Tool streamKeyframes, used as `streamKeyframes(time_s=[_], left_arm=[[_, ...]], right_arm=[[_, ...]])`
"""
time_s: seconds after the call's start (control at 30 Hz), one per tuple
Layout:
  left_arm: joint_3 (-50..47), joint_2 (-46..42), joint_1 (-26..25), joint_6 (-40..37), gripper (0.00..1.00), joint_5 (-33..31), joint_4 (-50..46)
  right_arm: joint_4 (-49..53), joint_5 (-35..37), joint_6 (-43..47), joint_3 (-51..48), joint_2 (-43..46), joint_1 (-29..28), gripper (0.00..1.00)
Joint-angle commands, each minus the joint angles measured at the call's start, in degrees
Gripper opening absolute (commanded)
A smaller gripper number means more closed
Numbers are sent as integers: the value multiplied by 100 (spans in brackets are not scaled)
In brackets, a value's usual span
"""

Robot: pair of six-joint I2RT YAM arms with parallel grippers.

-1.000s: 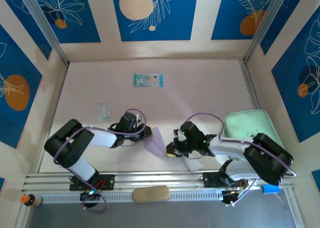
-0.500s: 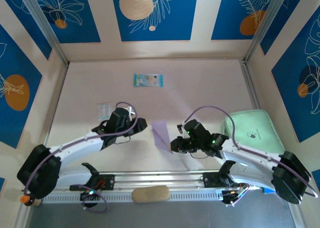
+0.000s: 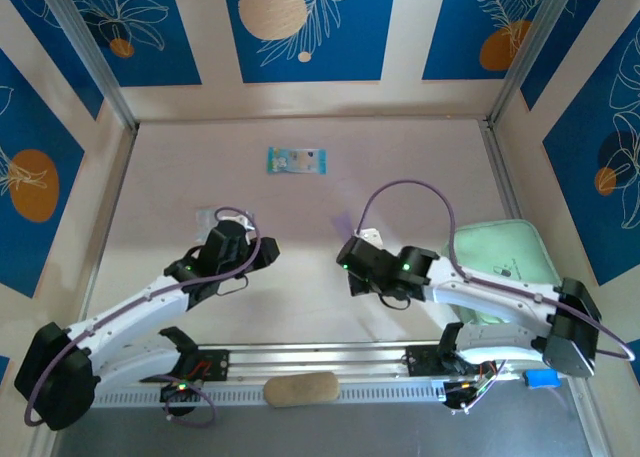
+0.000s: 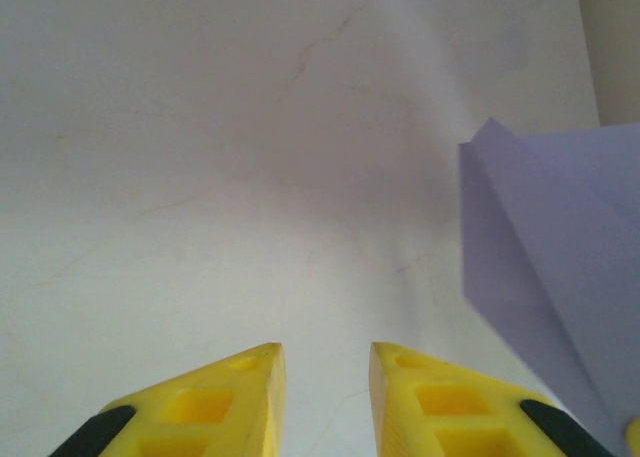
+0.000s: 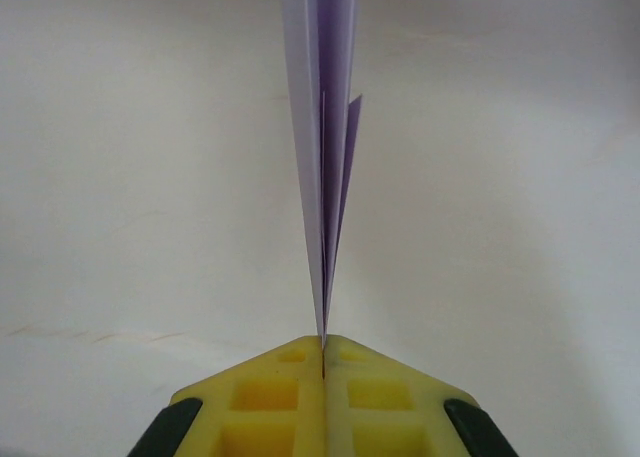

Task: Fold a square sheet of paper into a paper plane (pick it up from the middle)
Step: Turn over the paper at the center of the table.

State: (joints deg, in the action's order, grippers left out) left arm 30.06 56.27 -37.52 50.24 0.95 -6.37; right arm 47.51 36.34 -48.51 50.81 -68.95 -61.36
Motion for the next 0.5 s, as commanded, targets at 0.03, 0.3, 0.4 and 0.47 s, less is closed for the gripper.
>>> streamKeyframes(time_s=[0.03,0.3,0.4,0.47], left_arm=[[156,-277,54,-225,28,-506,-473],[-4,-989,54,-148,30,-1260,-1024],[-43,-1258,53,-103,31,-1525,-1234],[-83,-1408,53,-64,32,-1645,-1316]], right_arm=[[1602,1356,-753,513,-719,-107,3],[1696,1359,-468,1177,-2499,-525,3],[1120,901,146,1345,-2928,-755,5],[675,487,476,1383,-3062,-852,8]])
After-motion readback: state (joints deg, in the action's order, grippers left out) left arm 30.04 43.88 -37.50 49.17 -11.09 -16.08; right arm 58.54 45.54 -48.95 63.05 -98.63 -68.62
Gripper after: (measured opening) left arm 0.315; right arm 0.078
